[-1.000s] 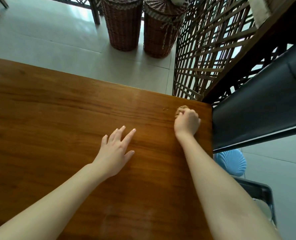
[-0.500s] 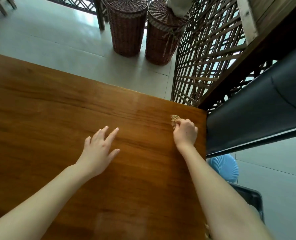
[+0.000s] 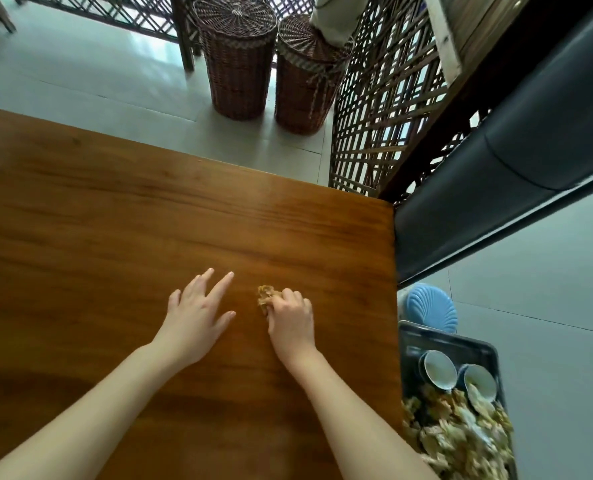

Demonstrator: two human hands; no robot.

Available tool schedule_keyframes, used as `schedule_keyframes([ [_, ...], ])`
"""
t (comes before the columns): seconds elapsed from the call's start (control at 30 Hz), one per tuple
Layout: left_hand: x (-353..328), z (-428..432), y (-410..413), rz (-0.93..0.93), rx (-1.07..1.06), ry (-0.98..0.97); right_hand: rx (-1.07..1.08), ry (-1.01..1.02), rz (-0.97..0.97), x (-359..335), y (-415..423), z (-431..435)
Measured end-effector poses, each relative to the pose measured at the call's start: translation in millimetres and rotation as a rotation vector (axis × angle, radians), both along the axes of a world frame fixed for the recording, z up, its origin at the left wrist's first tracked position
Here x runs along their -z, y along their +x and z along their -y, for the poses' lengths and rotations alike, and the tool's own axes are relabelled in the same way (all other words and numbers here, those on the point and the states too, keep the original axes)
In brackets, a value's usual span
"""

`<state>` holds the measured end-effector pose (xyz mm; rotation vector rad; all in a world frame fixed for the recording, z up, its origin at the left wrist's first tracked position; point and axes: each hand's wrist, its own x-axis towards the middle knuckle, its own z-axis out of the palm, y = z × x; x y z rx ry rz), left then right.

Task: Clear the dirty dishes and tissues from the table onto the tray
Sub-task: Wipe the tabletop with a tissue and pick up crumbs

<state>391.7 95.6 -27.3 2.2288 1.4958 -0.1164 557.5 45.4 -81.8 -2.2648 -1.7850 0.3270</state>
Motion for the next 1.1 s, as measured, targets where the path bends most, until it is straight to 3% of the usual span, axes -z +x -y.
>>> schedule_keyframes([
  [0.37,-13.0,104.1,-84.6,0.041,-0.017,0.019,0.567,-0.055,-0.042,-22.2,10.3,163.7],
  [0.6,-17.7,181.4,-91.6,0.050,0.062,-0.021,0.361,-0.107,-0.108,-17.0,-93.2,243.3],
  [0.77,-21.3,224.2,-73.4,0.038,0.161,-0.033,0.262,-0.194,-0.123,-20.9,-112.5,305.9],
  [1.1,-26.6,268.7,-13.4,0.079,0.276,-0.086,0.598,-0.153,-0.180,-37.0,-25.4,372.8],
])
